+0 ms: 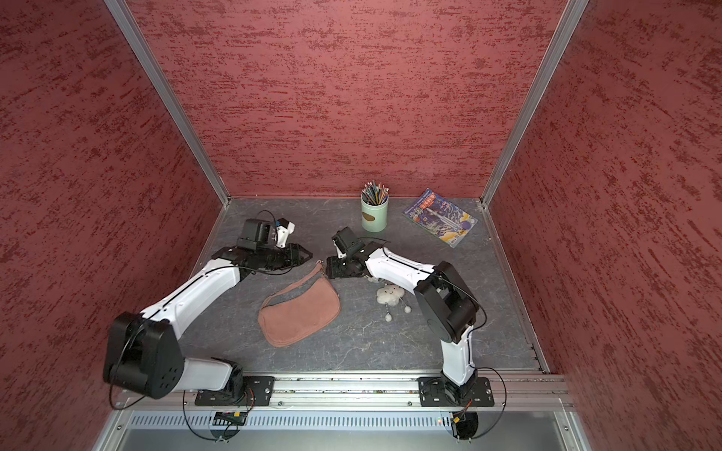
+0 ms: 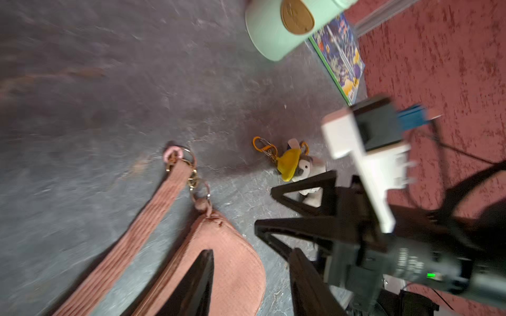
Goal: Remove the decoration from the bag
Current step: Adjust the bag at the center of the board.
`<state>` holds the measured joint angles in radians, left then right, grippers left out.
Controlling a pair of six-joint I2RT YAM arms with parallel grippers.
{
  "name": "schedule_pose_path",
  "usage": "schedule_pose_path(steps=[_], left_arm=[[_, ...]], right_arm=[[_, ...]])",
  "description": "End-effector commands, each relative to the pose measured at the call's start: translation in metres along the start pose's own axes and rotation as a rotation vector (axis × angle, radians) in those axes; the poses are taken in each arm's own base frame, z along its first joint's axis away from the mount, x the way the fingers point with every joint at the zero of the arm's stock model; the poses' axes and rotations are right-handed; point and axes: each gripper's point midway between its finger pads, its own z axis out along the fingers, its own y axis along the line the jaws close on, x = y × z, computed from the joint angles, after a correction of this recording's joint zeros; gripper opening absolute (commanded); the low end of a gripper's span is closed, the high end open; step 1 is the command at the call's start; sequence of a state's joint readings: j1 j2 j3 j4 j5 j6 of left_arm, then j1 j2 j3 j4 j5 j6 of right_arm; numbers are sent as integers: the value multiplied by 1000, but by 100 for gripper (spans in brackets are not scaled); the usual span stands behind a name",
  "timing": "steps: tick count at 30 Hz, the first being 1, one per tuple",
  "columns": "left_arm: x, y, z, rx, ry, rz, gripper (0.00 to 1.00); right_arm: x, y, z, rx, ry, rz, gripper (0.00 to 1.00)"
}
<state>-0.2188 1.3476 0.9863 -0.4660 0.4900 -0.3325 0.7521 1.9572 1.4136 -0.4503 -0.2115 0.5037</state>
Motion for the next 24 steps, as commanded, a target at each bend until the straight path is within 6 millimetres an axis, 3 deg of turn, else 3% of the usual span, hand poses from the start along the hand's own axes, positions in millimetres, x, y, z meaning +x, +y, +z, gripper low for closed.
schedule_pose_path(steps=[1,5,8,10,15,18,22,24], left_arm=[[12,18,-20,-82,-1,-26,48],[10,17,-38,-83,-35,-23,48],[13,16,-41,-74,-42,-23,48],[15,16,-40,-66,-44,-30,48],[15,11,-39,-34,-59,-44,48],[16,10,-40,-35,-60,-39,48],[16,17,-50,-79,-83,-38,48],[13,23,-60,-97,-124,-48,48]], right_arm=[[25,12,22,-39,110,-34,63],[38,11,42,-49,155,10,54],[36,6,47,-36,128,92,24],[25,5,44,-60,63,188,13],[-8,-3,34,-38,-109,395,4],[-16,-2,35,-28,-119,394,7],[-8,-15,27,58,-88,307,39],[-9,-21,2,85,-121,252,54]])
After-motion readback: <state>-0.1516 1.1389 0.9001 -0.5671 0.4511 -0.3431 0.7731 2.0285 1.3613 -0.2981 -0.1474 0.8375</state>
